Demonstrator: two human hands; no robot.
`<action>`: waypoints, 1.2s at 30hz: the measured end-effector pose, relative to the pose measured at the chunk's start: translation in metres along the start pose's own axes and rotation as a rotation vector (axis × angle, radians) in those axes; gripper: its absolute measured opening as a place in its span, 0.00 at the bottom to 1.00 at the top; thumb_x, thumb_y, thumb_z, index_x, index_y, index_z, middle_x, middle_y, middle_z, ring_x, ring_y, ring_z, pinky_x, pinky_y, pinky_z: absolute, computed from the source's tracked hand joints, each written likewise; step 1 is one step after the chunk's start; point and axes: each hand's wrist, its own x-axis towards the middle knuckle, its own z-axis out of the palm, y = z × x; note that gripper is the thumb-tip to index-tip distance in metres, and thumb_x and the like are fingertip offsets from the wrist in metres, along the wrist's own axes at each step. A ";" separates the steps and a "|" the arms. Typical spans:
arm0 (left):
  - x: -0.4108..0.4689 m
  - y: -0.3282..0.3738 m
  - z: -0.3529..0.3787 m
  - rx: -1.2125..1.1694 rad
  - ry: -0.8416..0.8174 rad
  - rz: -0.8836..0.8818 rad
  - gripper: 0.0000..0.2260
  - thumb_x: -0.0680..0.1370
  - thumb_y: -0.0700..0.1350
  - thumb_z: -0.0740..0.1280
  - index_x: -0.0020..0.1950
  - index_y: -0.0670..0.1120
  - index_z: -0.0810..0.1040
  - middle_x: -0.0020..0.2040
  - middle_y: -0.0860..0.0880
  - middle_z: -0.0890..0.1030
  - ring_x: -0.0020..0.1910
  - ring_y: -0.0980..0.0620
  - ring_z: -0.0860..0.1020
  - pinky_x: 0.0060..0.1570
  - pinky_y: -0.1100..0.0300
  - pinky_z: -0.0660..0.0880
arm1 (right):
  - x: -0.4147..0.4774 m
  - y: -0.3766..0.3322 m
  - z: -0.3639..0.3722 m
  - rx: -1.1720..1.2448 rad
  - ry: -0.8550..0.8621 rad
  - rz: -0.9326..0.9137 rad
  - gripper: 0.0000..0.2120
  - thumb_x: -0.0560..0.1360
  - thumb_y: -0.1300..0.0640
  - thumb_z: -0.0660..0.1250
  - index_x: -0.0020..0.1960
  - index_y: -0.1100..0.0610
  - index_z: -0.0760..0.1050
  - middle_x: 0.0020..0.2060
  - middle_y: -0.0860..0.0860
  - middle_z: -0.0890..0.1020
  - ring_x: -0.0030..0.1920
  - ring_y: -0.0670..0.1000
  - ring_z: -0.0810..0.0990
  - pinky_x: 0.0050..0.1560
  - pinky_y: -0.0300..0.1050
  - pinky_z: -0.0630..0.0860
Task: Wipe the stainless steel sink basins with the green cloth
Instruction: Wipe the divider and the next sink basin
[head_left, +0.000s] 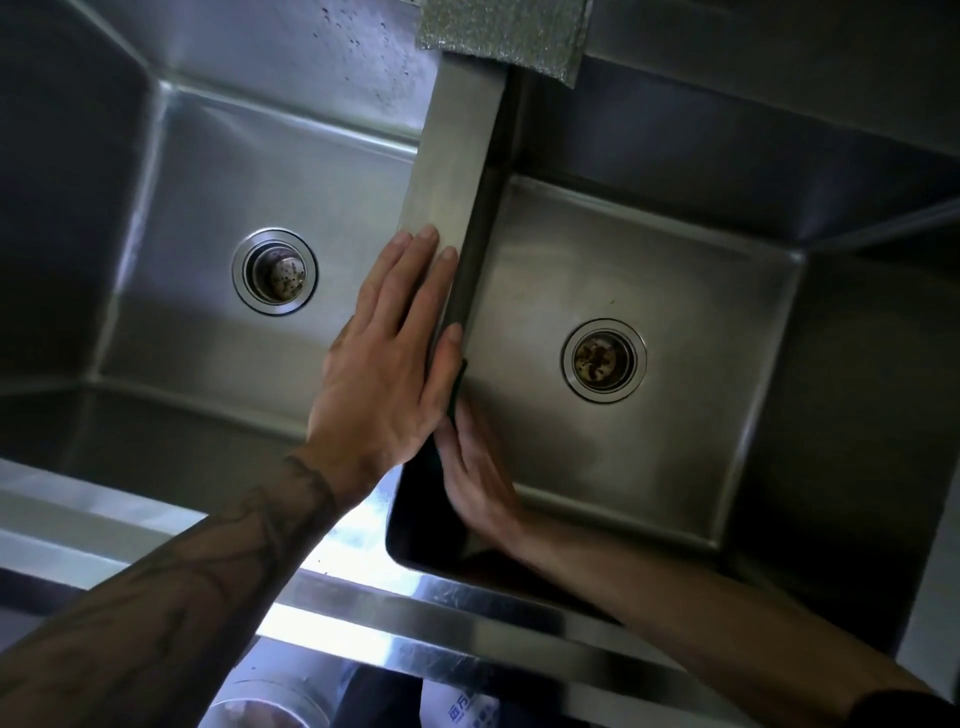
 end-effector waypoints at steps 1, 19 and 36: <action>0.000 0.000 0.000 0.013 0.000 -0.011 0.24 0.87 0.46 0.57 0.82 0.37 0.66 0.83 0.38 0.64 0.84 0.40 0.60 0.84 0.54 0.54 | -0.010 0.002 -0.001 -0.011 -0.039 -0.012 0.26 0.87 0.45 0.53 0.83 0.52 0.59 0.81 0.54 0.63 0.79 0.48 0.60 0.71 0.23 0.50; -0.001 0.002 0.002 0.124 0.034 0.007 0.25 0.89 0.50 0.53 0.82 0.38 0.66 0.83 0.40 0.65 0.84 0.41 0.62 0.83 0.51 0.62 | -0.004 0.036 -0.056 -0.797 -0.537 -0.257 0.23 0.87 0.39 0.48 0.75 0.46 0.69 0.70 0.52 0.75 0.66 0.59 0.77 0.65 0.57 0.76; -0.119 0.045 0.002 0.264 -0.088 -0.322 0.28 0.89 0.55 0.51 0.87 0.45 0.54 0.88 0.46 0.54 0.87 0.47 0.51 0.82 0.42 0.61 | -0.001 0.060 -0.069 -0.807 -0.598 -0.256 0.25 0.86 0.38 0.48 0.79 0.43 0.67 0.76 0.51 0.71 0.74 0.55 0.70 0.75 0.55 0.67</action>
